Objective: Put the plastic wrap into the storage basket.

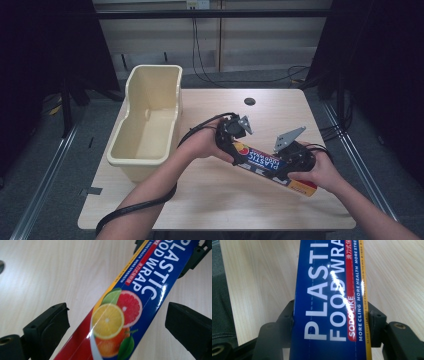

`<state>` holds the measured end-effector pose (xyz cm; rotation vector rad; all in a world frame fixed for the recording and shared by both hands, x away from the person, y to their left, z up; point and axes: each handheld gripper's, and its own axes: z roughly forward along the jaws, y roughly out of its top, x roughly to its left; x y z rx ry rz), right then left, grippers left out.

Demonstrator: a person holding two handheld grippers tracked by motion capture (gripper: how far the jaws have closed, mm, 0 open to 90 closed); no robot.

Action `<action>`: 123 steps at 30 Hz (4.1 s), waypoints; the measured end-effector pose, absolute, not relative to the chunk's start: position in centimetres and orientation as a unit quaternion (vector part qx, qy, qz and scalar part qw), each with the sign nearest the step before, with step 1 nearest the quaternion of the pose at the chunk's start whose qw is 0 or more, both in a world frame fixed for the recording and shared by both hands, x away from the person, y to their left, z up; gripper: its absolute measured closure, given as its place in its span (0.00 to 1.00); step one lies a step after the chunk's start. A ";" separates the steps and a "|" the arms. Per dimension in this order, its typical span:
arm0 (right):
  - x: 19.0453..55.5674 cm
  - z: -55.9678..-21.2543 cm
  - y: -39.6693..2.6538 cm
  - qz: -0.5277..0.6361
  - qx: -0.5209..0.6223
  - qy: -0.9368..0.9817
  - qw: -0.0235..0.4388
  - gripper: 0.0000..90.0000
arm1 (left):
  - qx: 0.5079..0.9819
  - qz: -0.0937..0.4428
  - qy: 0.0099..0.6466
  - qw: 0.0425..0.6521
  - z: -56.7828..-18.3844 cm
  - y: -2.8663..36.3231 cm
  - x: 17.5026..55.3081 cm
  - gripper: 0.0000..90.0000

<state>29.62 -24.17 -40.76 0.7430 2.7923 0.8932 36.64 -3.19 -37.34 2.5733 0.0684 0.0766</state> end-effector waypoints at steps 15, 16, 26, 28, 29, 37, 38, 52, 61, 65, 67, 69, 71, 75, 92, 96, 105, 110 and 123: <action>29.8 -40.1 -23.4 0.300 0.184 0.934 0.061 0.46 | 0.963 -0.015 -0.035 0.266 -38.0 -4.5 35.7 0.22; 29.8 -40.1 -23.4 0.301 0.180 0.934 0.060 0.46 | 0.965 -0.022 -0.031 0.261 -38.0 -4.5 35.6 0.25; 29.6 -40.1 -23.0 0.301 0.135 0.942 0.058 0.46 | 0.977 -0.027 -0.041 0.206 -37.9 -5.0 34.5 0.38; 29.7 -40.1 -23.3 0.306 0.112 0.944 0.045 0.45 | 0.978 -0.038 -0.045 0.201 -37.7 -5.1 33.9 0.41; 29.7 -40.2 -23.3 0.308 0.108 0.944 0.039 0.45 | 0.978 -0.038 -0.045 0.201 -37.7 -5.1 33.9 0.42; 30.5 -40.3 -24.0 0.366 0.116 0.923 -0.004 0.34 | 0.983 -0.047 -0.012 0.176 -36.7 -4.8 33.0 0.46; 30.6 -40.1 -24.2 0.369 0.132 0.920 0.010 0.21 | 0.985 -0.042 -0.011 0.166 -36.6 -4.7 32.9 0.46; 31.2 -39.2 -26.4 0.378 0.199 0.902 0.060 0.01 | 0.983 -0.031 0.094 0.154 -33.1 -1.0 34.5 0.46; 31.2 -39.1 -27.1 0.381 0.225 0.894 0.067 0.00 | 0.979 -0.033 0.133 0.153 -32.1 0.6 35.2 0.46; 31.1 -39.6 -27.3 0.376 0.238 0.893 0.069 0.00 | 0.976 -0.036 0.153 0.152 -31.6 1.4 35.6 0.46; 31.1 -39.8 -27.2 0.376 0.239 0.892 0.068 0.00 | 0.974 -0.040 0.162 0.155 -31.4 1.7 35.7 0.46; 30.9 -40.1 -27.1 0.370 0.236 0.896 0.070 0.00 | 0.972 -0.041 0.171 0.155 -31.1 2.0 35.8 0.46; 30.9 -40.2 -27.1 0.370 0.235 0.896 0.069 0.00 | 0.970 -0.037 0.182 0.154 -30.8 2.3 35.9 0.46; 30.7 -40.4 -26.9 0.373 0.233 0.895 0.069 0.00 | 0.969 -0.030 0.196 0.149 -30.2 3.0 36.4 0.46; 30.2 -41.3 -26.3 0.371 0.235 0.896 0.069 0.00 | 0.954 -0.018 0.247 0.167 -27.6 5.7 37.6 0.46; 30.0 -41.4 -26.0 0.367 0.237 0.897 0.072 0.00 | 0.952 -0.018 0.257 0.167 -27.1 6.2 37.7 0.46; 29.8 -41.8 -25.5 0.364 0.238 0.898 0.073 0.00 | 0.948 -0.005 0.274 0.162 -26.1 7.7 37.9 0.46; 29.7 -42.2 -25.3 0.360 0.244 0.897 0.075 0.00 | 0.943 0.004 0.287 0.166 -25.6 8.8 38.1 0.46; 29.1 -43.4 -24.5 0.346 0.254 0.899 0.087 0.00 | 0.933 0.021 0.318 0.164 -24.8 11.7 37.9 0.46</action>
